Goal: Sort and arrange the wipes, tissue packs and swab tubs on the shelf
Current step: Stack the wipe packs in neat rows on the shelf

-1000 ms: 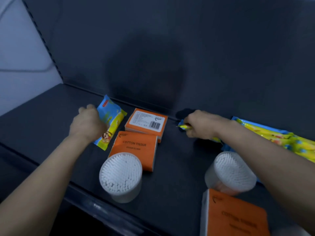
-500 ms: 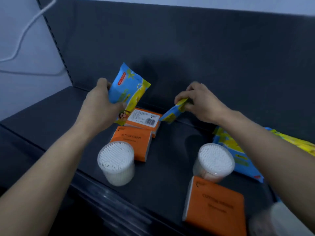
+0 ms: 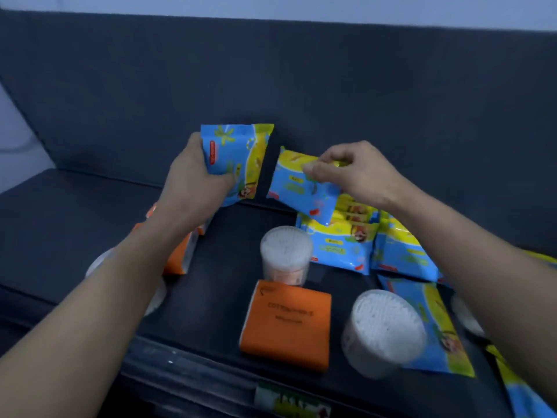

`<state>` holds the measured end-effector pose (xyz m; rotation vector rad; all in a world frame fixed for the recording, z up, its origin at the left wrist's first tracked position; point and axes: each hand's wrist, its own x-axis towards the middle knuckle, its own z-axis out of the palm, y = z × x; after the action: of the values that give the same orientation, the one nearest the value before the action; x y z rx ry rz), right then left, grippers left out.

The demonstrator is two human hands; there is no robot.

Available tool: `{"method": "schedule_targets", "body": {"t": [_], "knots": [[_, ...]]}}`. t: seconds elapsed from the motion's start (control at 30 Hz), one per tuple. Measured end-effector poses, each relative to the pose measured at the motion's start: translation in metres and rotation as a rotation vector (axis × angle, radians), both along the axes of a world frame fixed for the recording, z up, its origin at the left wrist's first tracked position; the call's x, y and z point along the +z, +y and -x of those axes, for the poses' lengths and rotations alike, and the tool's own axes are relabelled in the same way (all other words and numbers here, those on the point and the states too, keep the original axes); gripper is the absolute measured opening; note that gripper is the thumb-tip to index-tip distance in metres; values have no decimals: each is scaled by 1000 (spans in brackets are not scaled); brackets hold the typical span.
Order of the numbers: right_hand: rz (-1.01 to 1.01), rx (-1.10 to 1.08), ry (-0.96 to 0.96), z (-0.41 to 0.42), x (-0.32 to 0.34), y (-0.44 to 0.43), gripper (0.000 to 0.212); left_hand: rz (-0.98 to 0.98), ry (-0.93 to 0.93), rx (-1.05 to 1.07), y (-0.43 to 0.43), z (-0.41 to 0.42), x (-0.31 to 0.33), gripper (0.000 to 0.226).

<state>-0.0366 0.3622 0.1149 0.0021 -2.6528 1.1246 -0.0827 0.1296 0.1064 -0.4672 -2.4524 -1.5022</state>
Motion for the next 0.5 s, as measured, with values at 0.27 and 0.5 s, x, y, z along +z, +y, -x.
{"method": "schedule_targets", "body": {"t": [0.27,0.5], "knots": [[14,-204,164,-55,9,51,22,-118,-7,-361,70,-1,10,30],[-89,-415,27,-92,5,76,31,-108,-26,-619,111,-8,6,75]]}}
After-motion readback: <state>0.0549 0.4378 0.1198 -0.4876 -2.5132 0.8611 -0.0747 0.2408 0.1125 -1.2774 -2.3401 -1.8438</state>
